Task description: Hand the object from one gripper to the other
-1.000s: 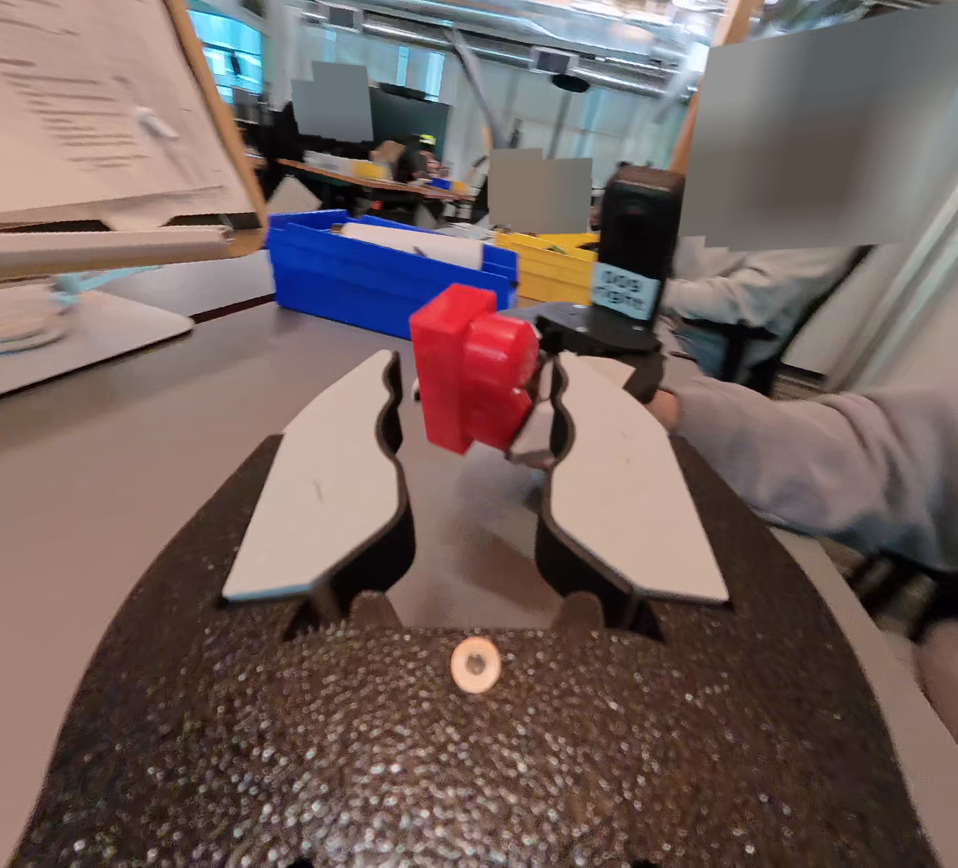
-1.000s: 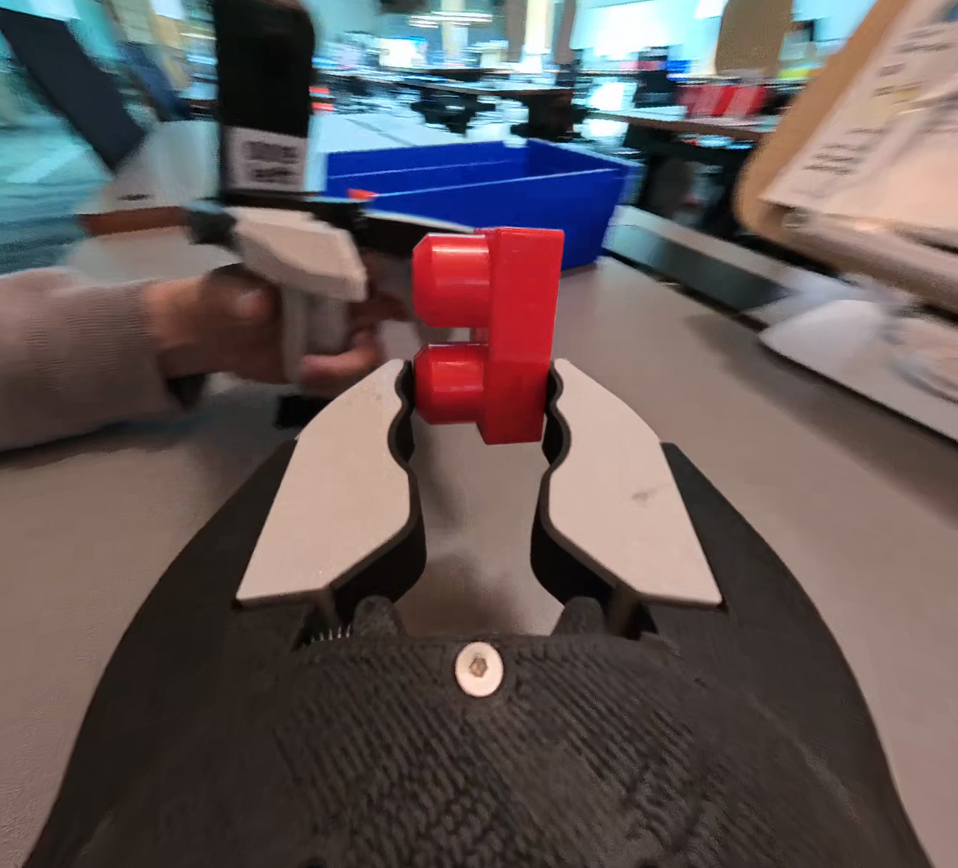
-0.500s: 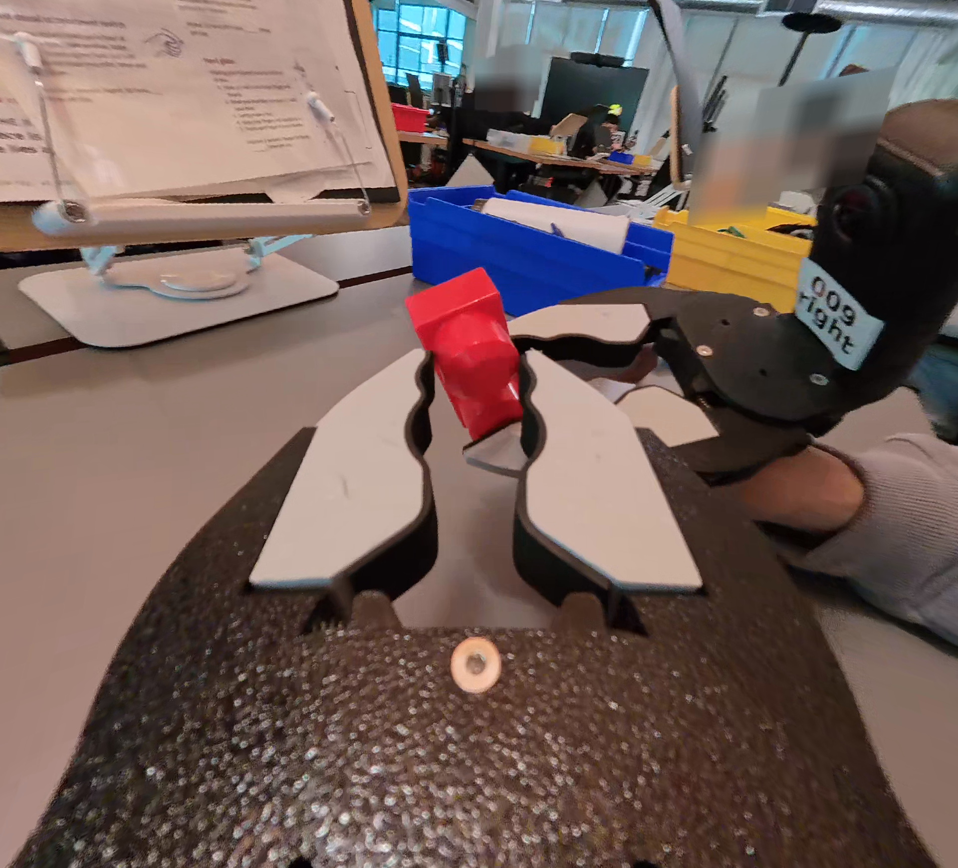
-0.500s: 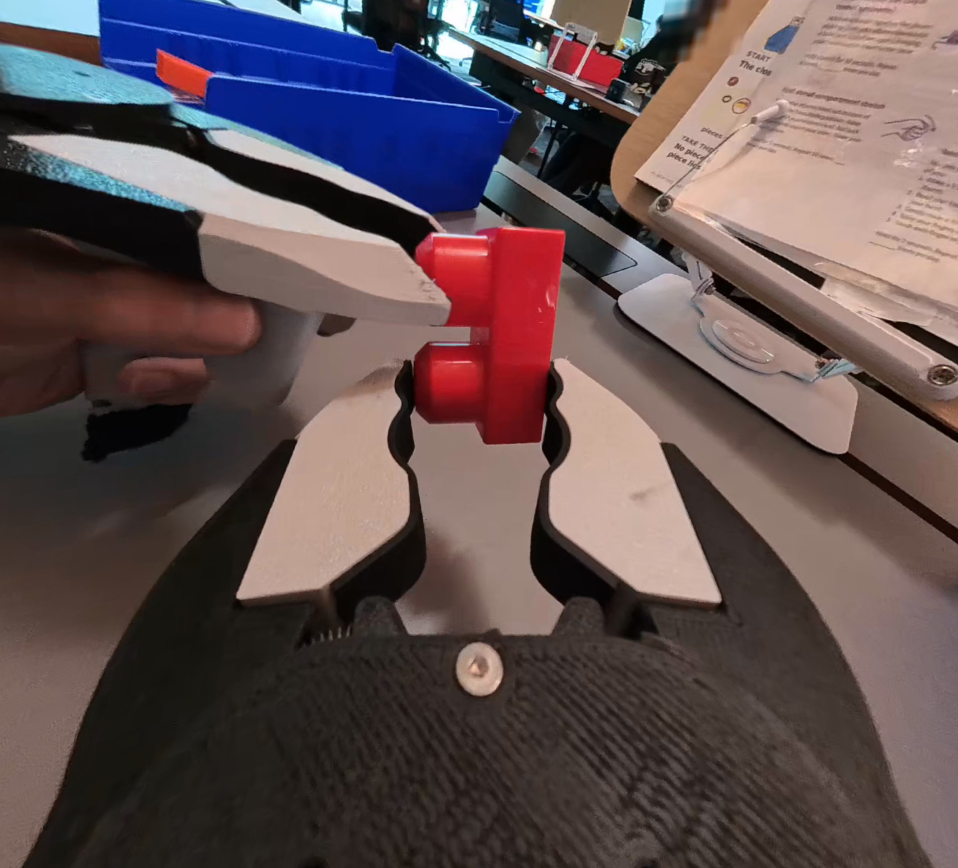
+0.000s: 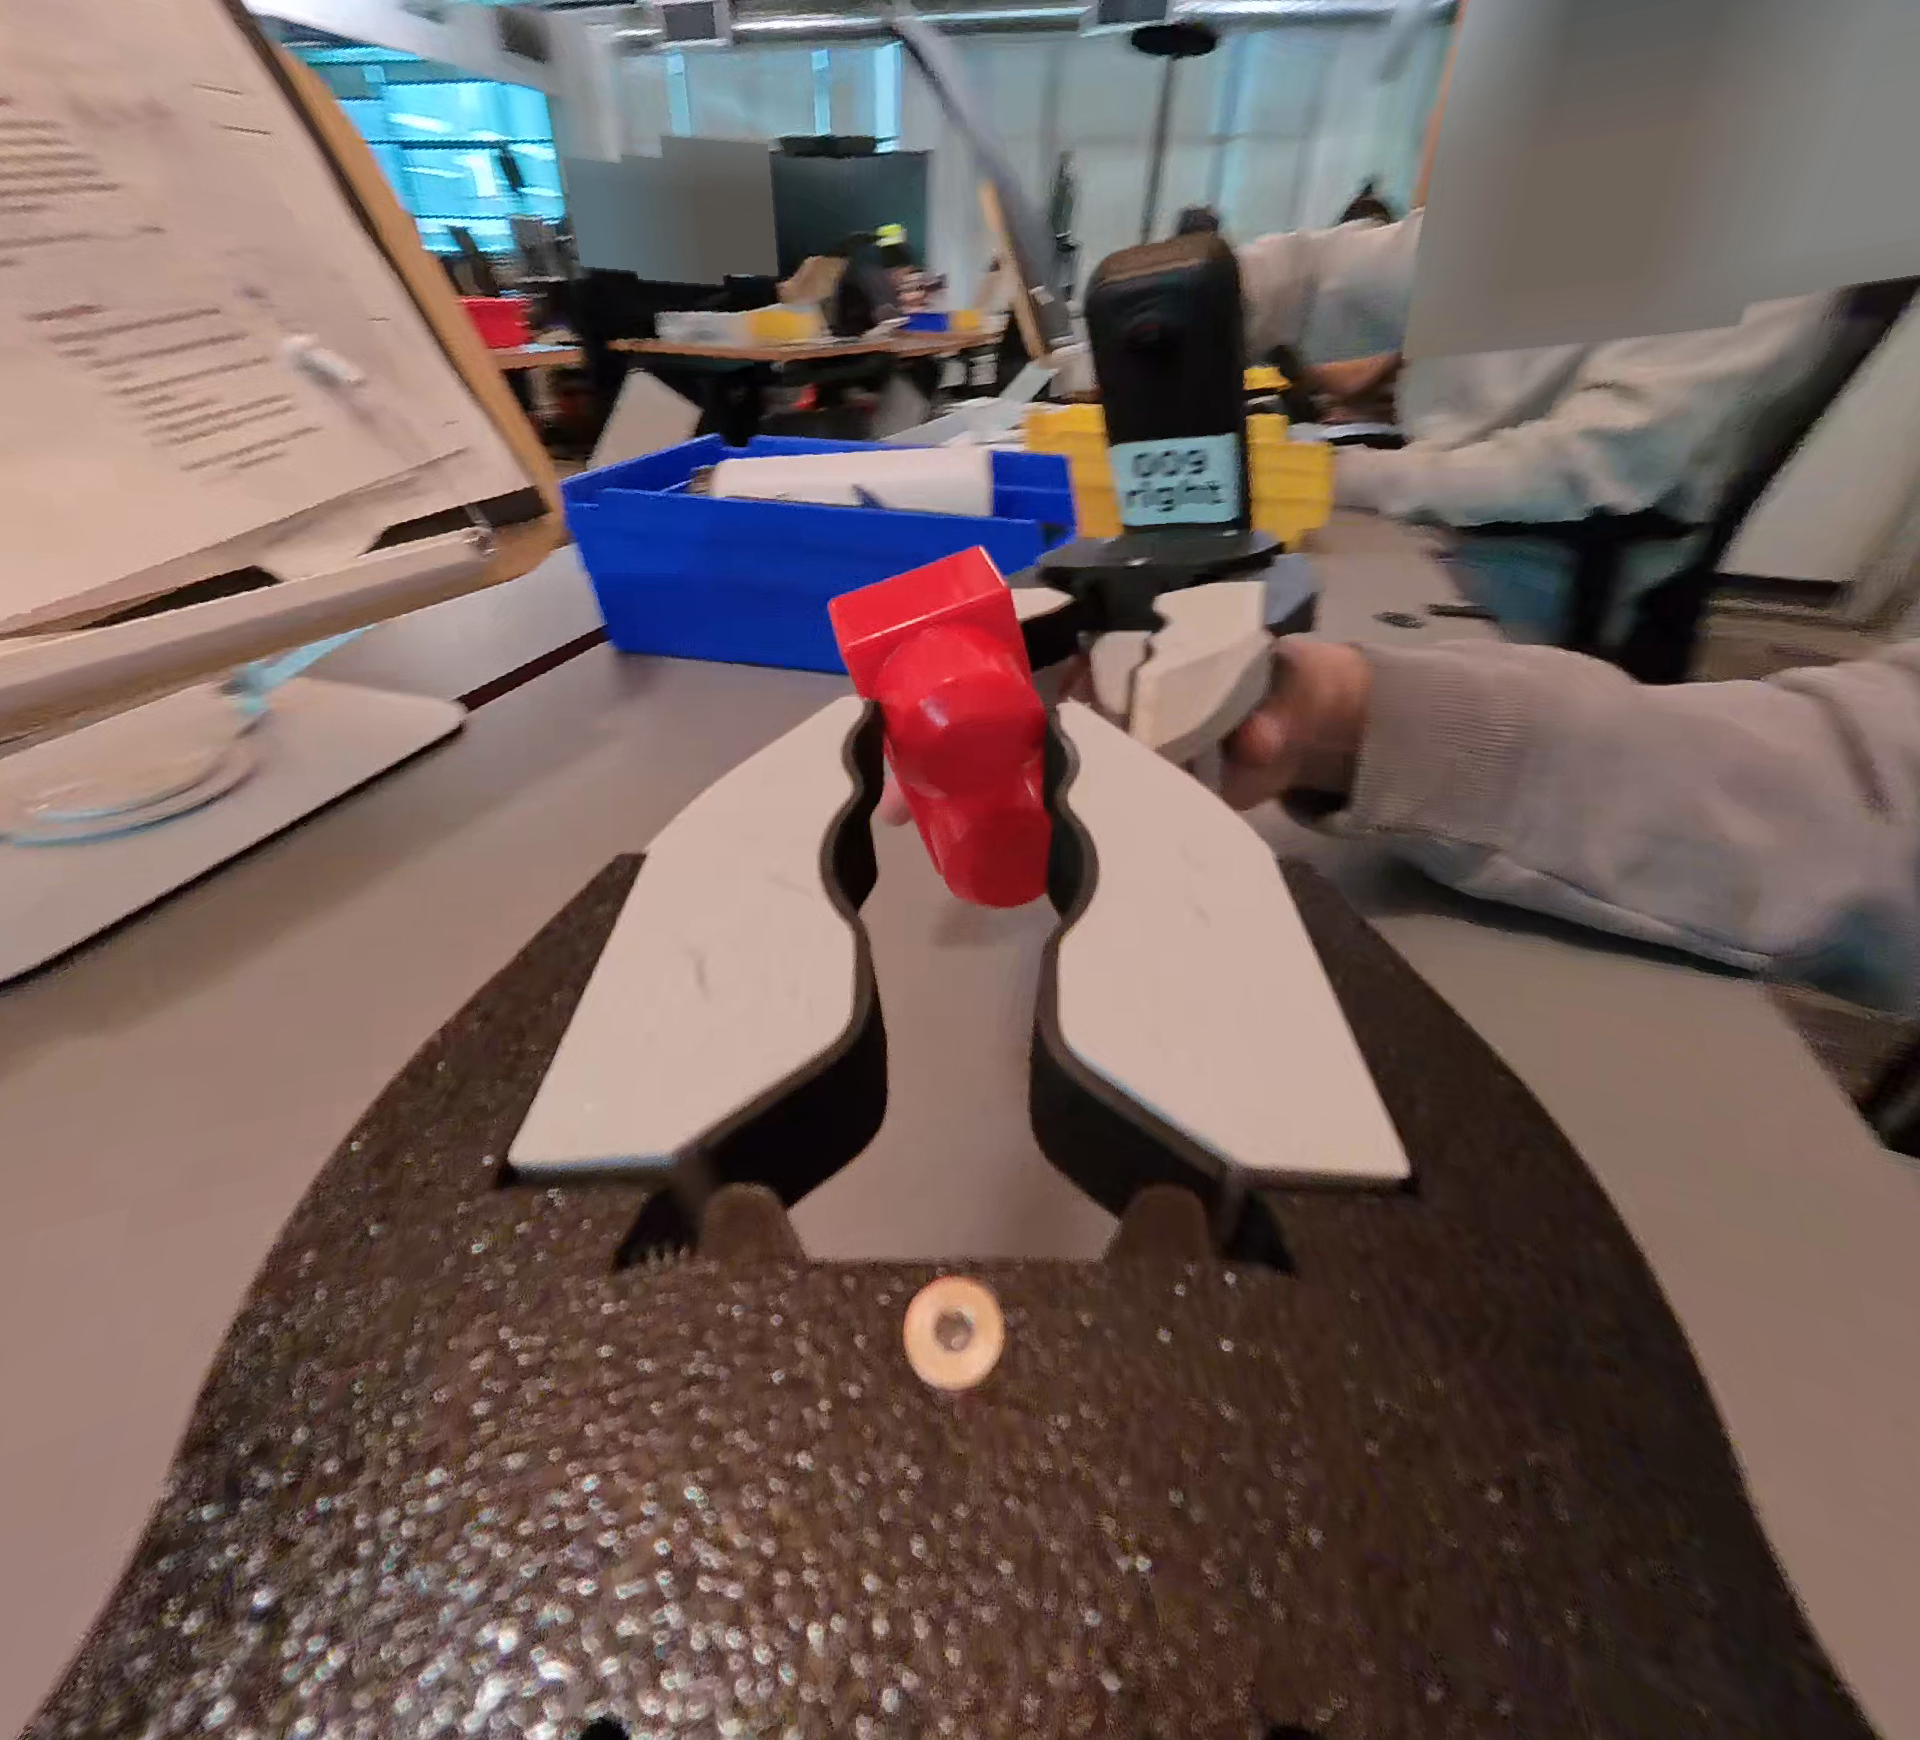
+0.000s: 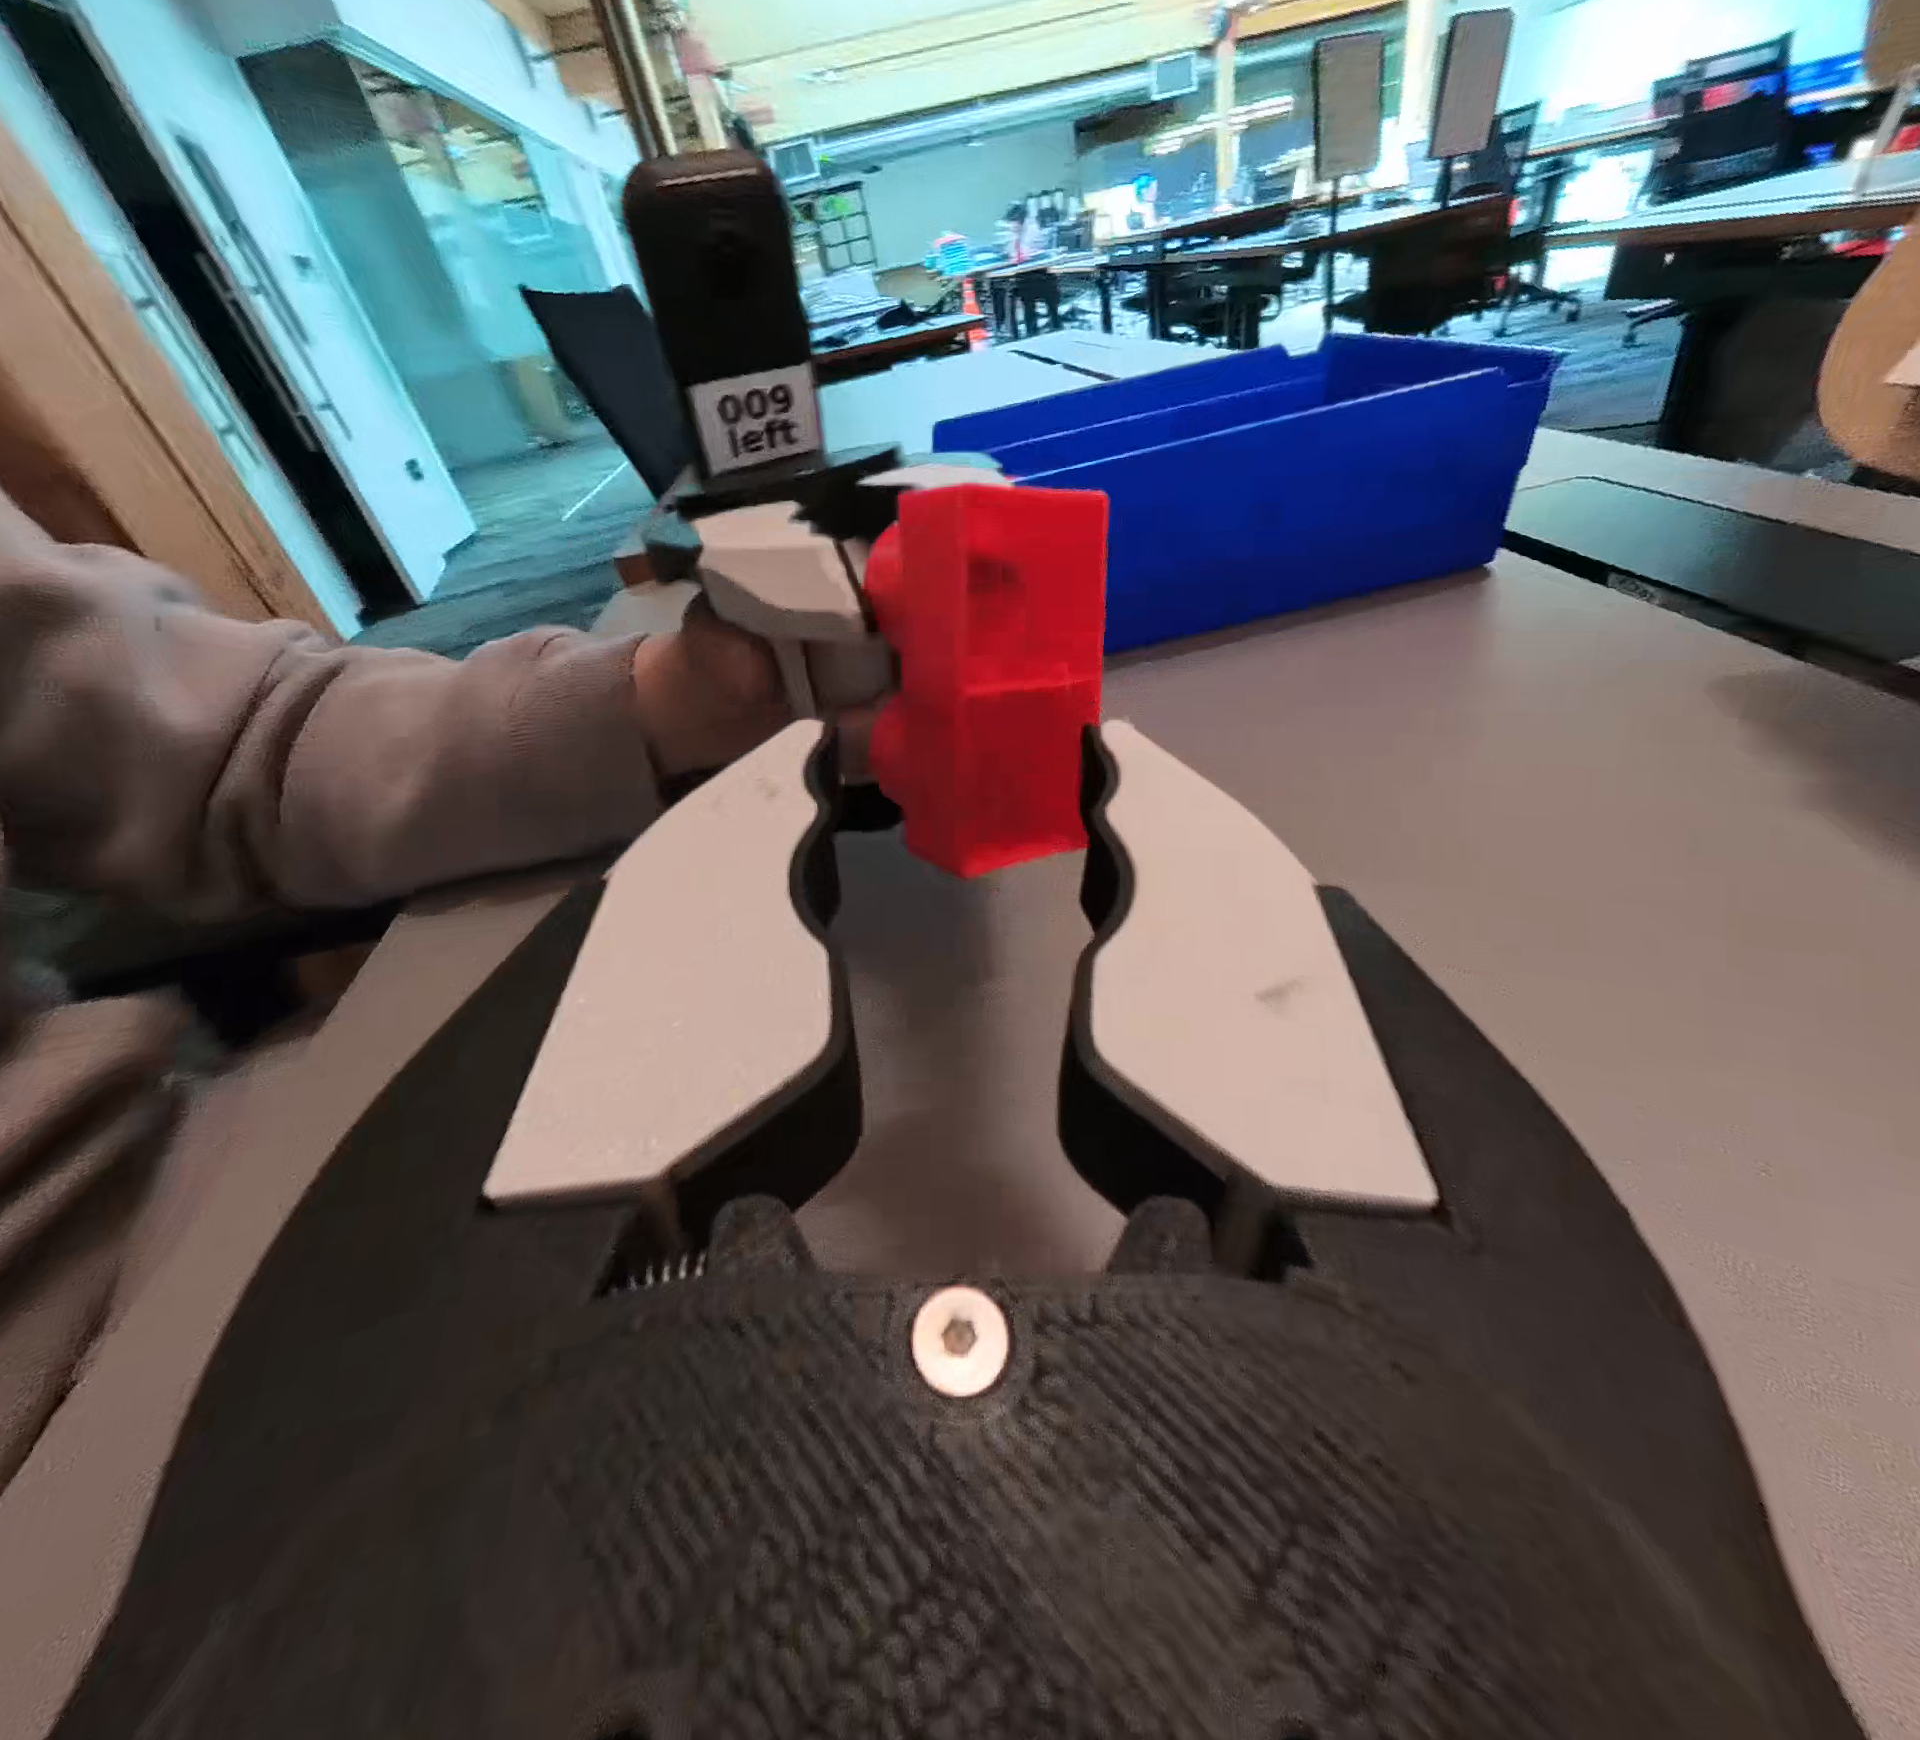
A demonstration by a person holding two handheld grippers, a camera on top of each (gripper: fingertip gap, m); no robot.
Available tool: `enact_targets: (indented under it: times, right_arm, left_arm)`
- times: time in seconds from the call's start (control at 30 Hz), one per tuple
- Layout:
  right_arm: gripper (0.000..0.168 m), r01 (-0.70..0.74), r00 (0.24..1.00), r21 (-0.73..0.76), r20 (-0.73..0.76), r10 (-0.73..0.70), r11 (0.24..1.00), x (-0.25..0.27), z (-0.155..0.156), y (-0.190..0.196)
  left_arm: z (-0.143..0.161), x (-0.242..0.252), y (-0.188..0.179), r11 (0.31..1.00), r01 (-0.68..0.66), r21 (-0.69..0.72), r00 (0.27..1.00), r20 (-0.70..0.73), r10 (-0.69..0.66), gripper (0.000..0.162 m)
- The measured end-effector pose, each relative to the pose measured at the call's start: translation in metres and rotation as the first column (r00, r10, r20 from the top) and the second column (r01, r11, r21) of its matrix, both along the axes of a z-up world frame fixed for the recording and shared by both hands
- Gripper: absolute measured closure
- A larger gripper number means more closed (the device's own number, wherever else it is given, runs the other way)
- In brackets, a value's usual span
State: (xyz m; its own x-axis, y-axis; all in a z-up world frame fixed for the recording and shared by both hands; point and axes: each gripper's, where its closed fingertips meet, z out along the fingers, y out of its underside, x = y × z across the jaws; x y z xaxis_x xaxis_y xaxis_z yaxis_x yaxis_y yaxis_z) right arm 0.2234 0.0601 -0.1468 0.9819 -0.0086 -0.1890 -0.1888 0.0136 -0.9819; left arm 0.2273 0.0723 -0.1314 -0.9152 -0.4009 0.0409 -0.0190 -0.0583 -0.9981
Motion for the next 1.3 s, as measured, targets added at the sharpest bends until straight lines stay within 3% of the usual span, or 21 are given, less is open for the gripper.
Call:
enact_targets:
  times: [0.13,0.2,0.43,0.47,0.53,0.57,0.63,0.73,0.77,0.8,1.03,1.13,1.23,1.3]
  right_arm:
    - [0.137,-0.038,0.999,-0.007,0.031,0.038,0.999,-0.008,-0.004,0.005]
    - [0.158,-0.117,0.992,-0.035,0.045,0.118,0.993,-0.023,-0.010,0.011]
    - [0.163,-0.129,0.991,0.014,-0.039,0.129,0.992,-0.020,-0.007,0.014]
    - [0.160,-0.085,0.996,0.027,-0.026,0.086,0.996,-0.014,-0.005,0.014]
    - [0.107,0.063,0.997,0.028,0.038,-0.064,0.998,0.005,-0.005,0.011]
    - [0.093,0.108,0.990,0.024,0.091,-0.109,0.994,0.009,-0.005,0.010]
    - [0.087,0.119,0.975,0.027,0.185,-0.122,0.993,0.007,-0.004,0.010]
    - [0.094,0.034,0.984,0.042,0.173,-0.041,0.999,-0.009,-0.001,0.017]
    - [0.119,-0.001,0.987,0.036,0.159,-0.005,0.999,-0.014,-0.003,0.018]
    - [0.125,-0.028,0.990,0.026,0.136,0.025,0.999,-0.017,-0.005,0.019]
    - [0.128,-0.074,0.997,-0.022,-0.032,0.074,0.997,-0.015,-0.009,0.017]
    - [0.129,0.015,0.993,0.114,-0.114,-0.002,0.993,0.002,0.008,0.010]
    - [0.128,0.072,0.991,0.230,-0.128,-0.043,0.970,0.011,0.021,0.001]
    - [0.128,0.089,0.991,0.226,-0.120,-0.063,0.970,0.012,0.020,0.002]
  left_arm:
    - [0.001,-0.011,0.005,0.990,0.137,-0.026,0.990,-0.035,-0.138,0.133]
    - [-0.001,-0.013,0.005,0.988,0.155,-0.023,0.987,-0.026,-0.156,0.134]
    - [0.008,-0.012,0.004,0.993,0.109,-0.050,0.994,0.030,-0.108,0.135]
    - [0.010,-0.008,0.005,0.995,0.081,-0.065,0.997,0.022,-0.079,0.135]
    - [0.011,-0.007,0.005,0.991,0.088,-0.099,0.996,-0.015,-0.090,0.135]
    - [0.011,-0.007,0.004,0.988,0.102,-0.120,0.993,-0.052,-0.109,0.135]
    - [0.009,-0.009,0.000,0.979,0.139,-0.150,0.982,-0.108,-0.156,0.135]
    - [0.003,-0.015,-0.007,0.972,0.187,-0.140,0.968,-0.141,-0.206,0.135]
    - [0.001,-0.017,-0.010,0.969,0.207,-0.136,0.963,-0.146,-0.226,0.135]
    - [0.000,-0.019,-0.011,0.967,0.216,-0.132,0.962,-0.143,-0.234,0.135]
    - [-0.001,-0.014,-0.011,0.983,0.153,-0.103,0.984,-0.072,-0.161,0.135]
    - [-0.001,-0.004,-0.005,0.994,0.054,-0.094,0.997,-0.046,-0.058,0.131]
    - [0.001,0.004,-0.003,0.989,0.013,-0.144,0.992,-0.120,-0.031,0.126]
    - [0.001,0.007,-0.002,0.981,-0.003,-0.193,0.986,-0.162,-0.028,0.121]
